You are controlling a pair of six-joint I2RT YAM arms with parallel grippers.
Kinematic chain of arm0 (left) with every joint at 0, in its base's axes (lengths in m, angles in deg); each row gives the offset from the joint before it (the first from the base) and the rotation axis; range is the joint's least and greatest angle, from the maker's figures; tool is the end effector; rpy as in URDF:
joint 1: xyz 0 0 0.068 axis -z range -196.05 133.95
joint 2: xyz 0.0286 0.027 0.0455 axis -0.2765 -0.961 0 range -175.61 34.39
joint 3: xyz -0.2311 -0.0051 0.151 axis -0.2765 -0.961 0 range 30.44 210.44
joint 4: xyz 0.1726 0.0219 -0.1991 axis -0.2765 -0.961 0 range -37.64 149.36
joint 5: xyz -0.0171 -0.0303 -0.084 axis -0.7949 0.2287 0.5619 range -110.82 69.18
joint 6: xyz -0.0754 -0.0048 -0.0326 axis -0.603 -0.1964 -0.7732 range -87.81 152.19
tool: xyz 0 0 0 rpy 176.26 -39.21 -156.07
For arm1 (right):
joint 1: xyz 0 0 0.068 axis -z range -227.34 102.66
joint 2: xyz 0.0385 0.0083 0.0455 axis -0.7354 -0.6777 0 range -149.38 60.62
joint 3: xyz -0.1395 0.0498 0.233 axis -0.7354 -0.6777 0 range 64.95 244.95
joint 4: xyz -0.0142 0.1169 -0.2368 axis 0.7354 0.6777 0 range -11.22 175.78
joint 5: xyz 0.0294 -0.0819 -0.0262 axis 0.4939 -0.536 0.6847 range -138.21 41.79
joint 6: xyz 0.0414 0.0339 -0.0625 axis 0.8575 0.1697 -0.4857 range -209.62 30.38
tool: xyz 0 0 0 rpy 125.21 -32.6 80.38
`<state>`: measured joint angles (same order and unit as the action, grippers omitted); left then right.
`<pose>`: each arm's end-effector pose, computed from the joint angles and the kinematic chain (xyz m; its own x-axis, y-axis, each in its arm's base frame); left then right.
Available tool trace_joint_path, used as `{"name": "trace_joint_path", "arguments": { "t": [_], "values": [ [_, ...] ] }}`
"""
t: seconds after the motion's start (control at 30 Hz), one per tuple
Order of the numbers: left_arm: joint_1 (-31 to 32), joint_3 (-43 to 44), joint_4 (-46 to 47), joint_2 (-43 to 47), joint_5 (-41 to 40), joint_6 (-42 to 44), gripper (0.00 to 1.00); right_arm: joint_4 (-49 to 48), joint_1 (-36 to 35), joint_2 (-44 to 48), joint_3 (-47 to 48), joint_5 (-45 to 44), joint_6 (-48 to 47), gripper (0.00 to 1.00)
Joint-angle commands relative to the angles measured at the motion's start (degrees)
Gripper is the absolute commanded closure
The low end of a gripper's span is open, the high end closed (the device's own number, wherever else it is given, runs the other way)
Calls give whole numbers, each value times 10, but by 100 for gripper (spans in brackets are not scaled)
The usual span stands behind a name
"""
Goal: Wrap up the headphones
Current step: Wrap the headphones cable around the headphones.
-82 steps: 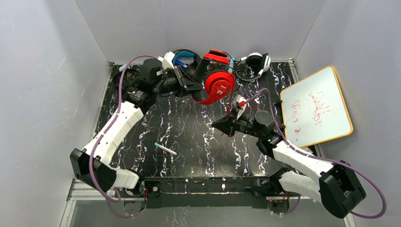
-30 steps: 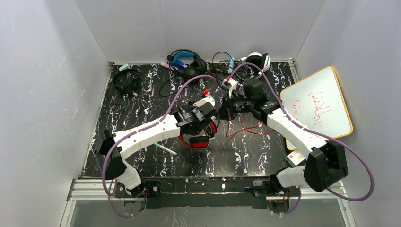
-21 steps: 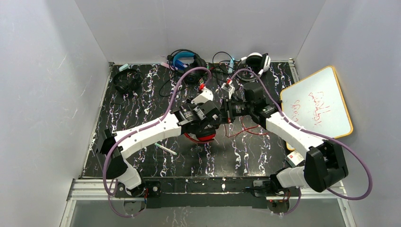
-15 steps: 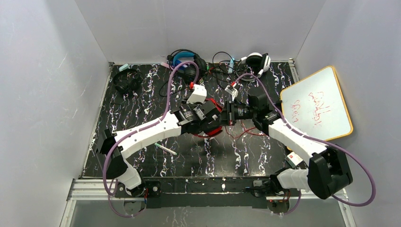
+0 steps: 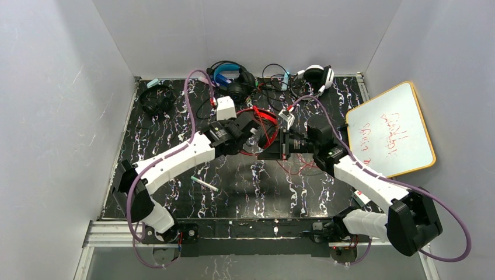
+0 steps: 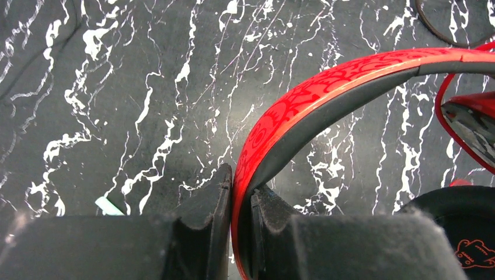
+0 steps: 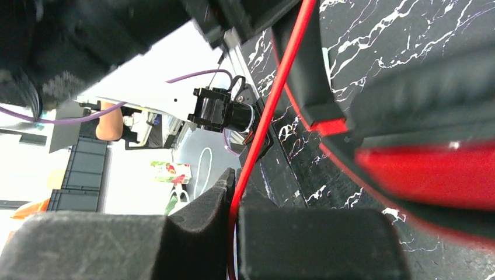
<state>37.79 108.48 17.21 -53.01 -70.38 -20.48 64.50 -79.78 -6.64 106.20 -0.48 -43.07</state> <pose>0.2431 -0.2403 0.3051 -0.4743 -0.2251 -0.8511 -0.2191 0.9665 -0.1335 0.2126 0.1979 0.2803 -0.8238 0.0549 -0.5643 -0.5442 0.2023 0.8142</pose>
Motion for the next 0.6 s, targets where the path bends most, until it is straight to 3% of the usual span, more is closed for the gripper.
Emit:
{"name": "trace_joint_path", "arguments": {
  "t": [0.0,0.23,0.37,0.57],
  "values": [
    [-57,15,41,21,51,-60,100,-39,-19,15,-15,-15,7,88],
    [-83,21,48,22,55,-68,100,-62,-41,1,-44,-22,8,89],
    [-98,21,48,26,56,-75,100,-79,-59,-11,-62,-36,6,99],
    [-134,46,51,9,88,-66,100,-111,-83,-37,-86,-36,13,99]
  ]
}}
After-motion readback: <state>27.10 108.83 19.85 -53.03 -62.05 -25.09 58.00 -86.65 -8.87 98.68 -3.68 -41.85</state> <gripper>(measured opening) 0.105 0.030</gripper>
